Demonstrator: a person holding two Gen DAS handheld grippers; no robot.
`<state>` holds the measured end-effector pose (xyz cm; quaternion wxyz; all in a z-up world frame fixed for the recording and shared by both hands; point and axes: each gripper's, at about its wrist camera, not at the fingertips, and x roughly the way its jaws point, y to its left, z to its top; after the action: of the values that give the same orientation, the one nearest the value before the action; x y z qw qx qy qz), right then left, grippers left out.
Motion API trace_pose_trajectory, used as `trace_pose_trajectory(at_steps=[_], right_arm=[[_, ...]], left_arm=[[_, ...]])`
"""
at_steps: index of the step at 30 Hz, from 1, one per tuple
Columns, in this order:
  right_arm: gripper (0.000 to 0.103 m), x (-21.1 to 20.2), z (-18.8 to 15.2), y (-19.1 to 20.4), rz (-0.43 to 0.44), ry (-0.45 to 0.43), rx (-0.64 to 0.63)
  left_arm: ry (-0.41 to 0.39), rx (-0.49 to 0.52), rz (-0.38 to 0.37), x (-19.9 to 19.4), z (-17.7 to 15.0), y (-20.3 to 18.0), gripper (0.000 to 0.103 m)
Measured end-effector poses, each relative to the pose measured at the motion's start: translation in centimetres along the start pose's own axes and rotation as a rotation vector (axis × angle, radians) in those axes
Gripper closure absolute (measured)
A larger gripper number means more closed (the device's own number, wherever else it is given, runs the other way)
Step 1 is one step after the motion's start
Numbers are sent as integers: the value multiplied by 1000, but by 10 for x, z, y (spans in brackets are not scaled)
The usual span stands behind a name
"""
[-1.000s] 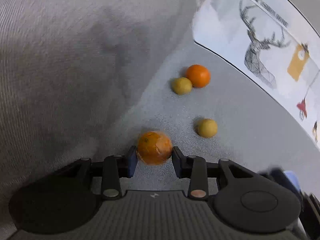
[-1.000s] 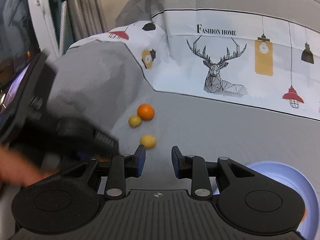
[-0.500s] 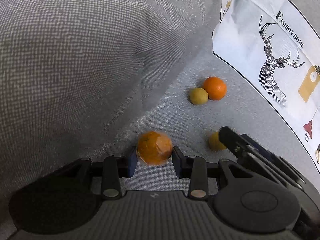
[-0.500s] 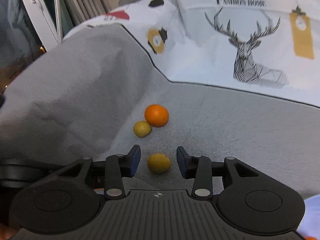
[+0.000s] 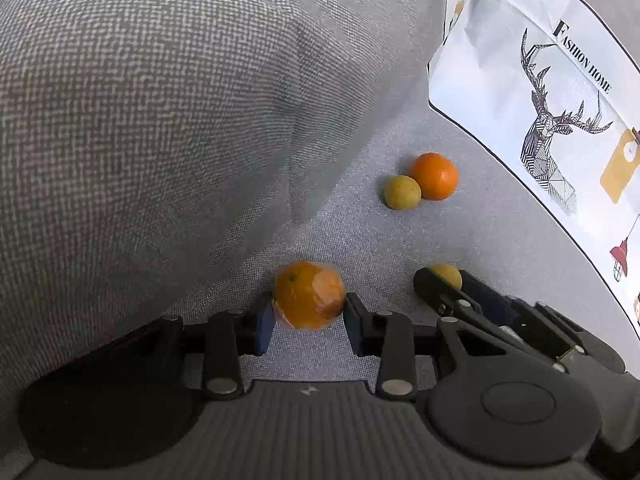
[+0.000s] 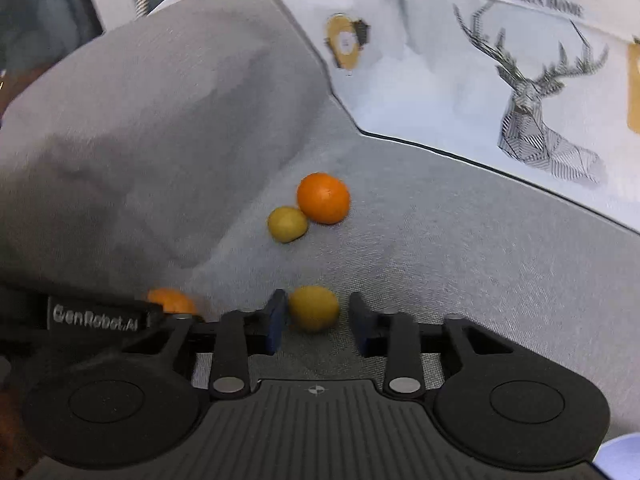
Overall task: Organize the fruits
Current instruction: 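Grasp a small yellow fruit with the right tool while the left tool holds the tangerine, then carry the tangerine and the yellow fruit over the blue plate with both tools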
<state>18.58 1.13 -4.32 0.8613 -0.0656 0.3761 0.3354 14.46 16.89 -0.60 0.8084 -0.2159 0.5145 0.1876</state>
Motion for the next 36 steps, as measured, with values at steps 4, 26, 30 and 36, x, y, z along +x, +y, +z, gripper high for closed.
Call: trace_pose_trajectory(at_steps=[4, 26, 30, 36], right_arm=[[74, -10, -4, 1, -19, -16, -9], [73, -221, -83, -14, -262, -188, 137], [73, -231, -95, -39, -350, -200, 165], [73, -241, -98, -78, -381, -200, 277]], left_arm=[[6, -2, 4, 0, 2, -2, 62], [104, 147, -115, -24, -31, -32, 62], [80, 193, -119, -26, -35, -43, 62], [5, 326, -73, -28, -44, -69, 62]])
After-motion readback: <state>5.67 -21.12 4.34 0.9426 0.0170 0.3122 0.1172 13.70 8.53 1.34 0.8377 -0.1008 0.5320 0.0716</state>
